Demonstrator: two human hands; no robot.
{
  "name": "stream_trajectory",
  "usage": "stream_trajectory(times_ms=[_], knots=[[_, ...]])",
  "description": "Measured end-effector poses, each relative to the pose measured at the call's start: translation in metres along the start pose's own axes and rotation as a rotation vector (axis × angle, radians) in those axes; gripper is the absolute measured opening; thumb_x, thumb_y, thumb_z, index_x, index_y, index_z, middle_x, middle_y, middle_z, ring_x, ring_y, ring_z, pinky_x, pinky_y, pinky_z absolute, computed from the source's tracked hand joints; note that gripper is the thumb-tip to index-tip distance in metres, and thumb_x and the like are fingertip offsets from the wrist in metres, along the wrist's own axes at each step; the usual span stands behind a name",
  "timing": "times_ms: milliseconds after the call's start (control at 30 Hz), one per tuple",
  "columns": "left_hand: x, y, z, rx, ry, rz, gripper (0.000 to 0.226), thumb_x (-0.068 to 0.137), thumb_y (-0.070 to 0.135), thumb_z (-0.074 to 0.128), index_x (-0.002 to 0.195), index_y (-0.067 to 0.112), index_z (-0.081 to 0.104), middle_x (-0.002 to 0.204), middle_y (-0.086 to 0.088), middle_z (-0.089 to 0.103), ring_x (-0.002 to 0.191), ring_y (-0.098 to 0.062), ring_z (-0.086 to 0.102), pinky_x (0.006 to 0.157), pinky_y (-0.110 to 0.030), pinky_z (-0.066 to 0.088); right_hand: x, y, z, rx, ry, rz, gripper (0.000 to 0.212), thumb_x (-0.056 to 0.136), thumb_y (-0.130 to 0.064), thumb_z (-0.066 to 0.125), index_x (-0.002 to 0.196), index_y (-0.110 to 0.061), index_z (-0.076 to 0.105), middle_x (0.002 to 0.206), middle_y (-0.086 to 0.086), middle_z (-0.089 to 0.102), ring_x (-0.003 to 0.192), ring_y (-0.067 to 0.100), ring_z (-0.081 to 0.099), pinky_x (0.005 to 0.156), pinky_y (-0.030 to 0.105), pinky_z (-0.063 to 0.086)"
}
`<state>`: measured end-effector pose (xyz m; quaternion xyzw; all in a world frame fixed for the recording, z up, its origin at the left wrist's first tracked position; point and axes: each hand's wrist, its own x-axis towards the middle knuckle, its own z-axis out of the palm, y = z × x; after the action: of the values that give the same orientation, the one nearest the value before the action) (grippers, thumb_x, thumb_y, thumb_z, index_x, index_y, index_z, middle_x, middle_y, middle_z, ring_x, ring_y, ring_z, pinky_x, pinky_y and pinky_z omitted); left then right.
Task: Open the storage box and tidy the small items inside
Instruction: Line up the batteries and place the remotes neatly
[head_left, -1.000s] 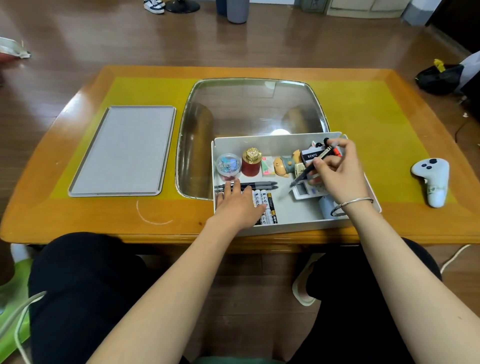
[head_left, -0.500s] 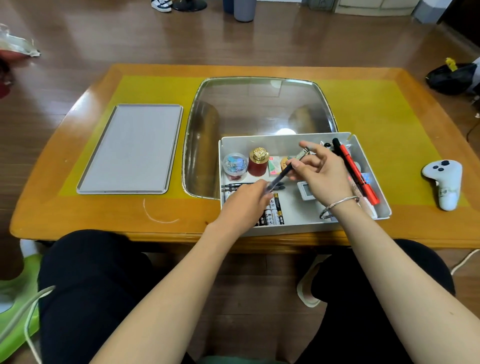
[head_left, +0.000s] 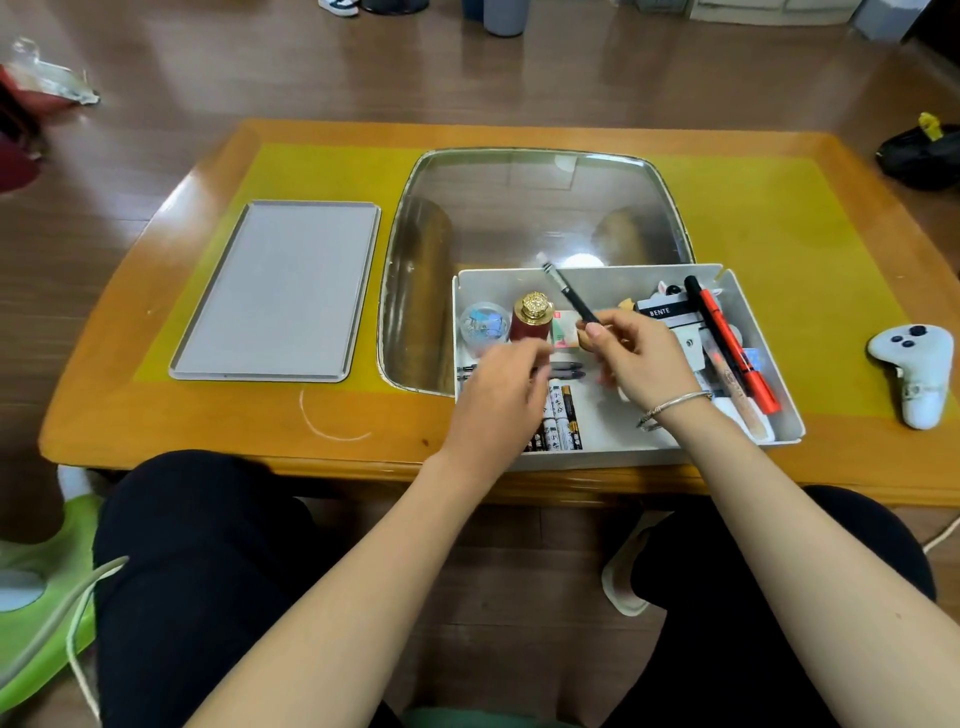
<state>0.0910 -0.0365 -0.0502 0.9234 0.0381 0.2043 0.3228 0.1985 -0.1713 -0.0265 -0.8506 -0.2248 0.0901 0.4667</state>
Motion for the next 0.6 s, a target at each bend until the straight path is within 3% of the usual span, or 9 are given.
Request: stream_trajectory(times_ms=[67,133,200,300,400,533,600], knots=[[-0.002,0.001,0.000,0.091,0.158,0.047,0.035,0.093,0.008,0.054,0.128,0.009,0.053,0.123,-0.006,0.058,0.116,-0.018,0.049,0.101,-0.029,0.039,0.002,0.003,-0.006,-0.088,-0.071,-0.038,0.014,0.091,-0.016,0.060,0.101,-0.016,0.069,0.068,-0.005,0.061,0.052,-0.001,0.054,0.055,0.014,0.043],[0.000,0.003,0.002,0.227,0.132,0.032,0.047,0.093,0.011,0.054,0.139,0.011,0.045,0.137,-0.009,0.049,0.129,-0.026,0.041,0.106,-0.037,0.033,0.004,0.005,-0.009,-0.196,-0.176,-0.069,0.019,0.085,-0.013,0.068,0.104,-0.013,0.072,0.085,-0.008,0.066,0.074,0.001,0.058,0.072,0.013,0.041],[0.002,0.003,0.004,0.331,0.052,0.025,0.045,0.095,0.017,0.053,0.139,0.013,0.046,0.139,-0.008,0.049,0.132,-0.028,0.039,0.106,-0.042,0.031,0.002,0.004,-0.009,-0.205,-0.243,-0.106,0.023,0.081,-0.009,0.071,0.104,-0.013,0.072,0.092,-0.010,0.065,0.084,0.000,0.059,0.078,0.007,0.039],[0.006,-0.003,0.002,0.443,-0.095,0.062,0.028,0.099,0.024,0.048,0.124,0.019,0.057,0.119,-0.001,0.063,0.114,-0.023,0.050,0.092,-0.037,0.027,-0.002,0.005,-0.007,-0.184,-0.258,-0.148,0.024,0.078,-0.008,0.074,0.100,-0.016,0.073,0.088,-0.014,0.064,0.078,-0.011,0.057,0.074,0.000,0.039],[0.010,-0.008,-0.001,0.490,-0.150,0.077,0.017,0.097,0.018,0.049,0.111,0.022,0.059,0.105,0.003,0.065,0.099,-0.021,0.051,0.078,-0.033,0.023,-0.001,0.007,-0.005,-0.220,-0.299,-0.122,0.017,0.082,-0.016,0.071,0.099,-0.019,0.072,0.086,-0.011,0.065,0.077,-0.005,0.058,0.074,0.009,0.041],[0.020,-0.010,-0.005,0.522,-0.168,0.029,0.014,0.092,0.015,0.057,0.105,0.020,0.060,0.099,0.001,0.067,0.094,-0.022,0.053,0.076,-0.033,0.027,0.004,0.013,-0.015,-0.322,-0.295,-0.115,0.017,0.088,-0.020,0.064,0.102,-0.016,0.072,0.089,-0.005,0.069,0.076,-0.004,0.056,0.072,0.008,0.041],[0.023,-0.010,-0.007,0.533,-0.180,-0.004,0.015,0.090,0.014,0.061,0.103,0.020,0.059,0.099,0.000,0.067,0.095,-0.022,0.053,0.076,-0.032,0.030,0.006,0.013,-0.020,-0.376,-0.282,-0.123,0.016,0.086,-0.019,0.067,0.100,-0.015,0.073,0.081,-0.006,0.067,0.070,-0.004,0.056,0.065,0.005,0.037]])
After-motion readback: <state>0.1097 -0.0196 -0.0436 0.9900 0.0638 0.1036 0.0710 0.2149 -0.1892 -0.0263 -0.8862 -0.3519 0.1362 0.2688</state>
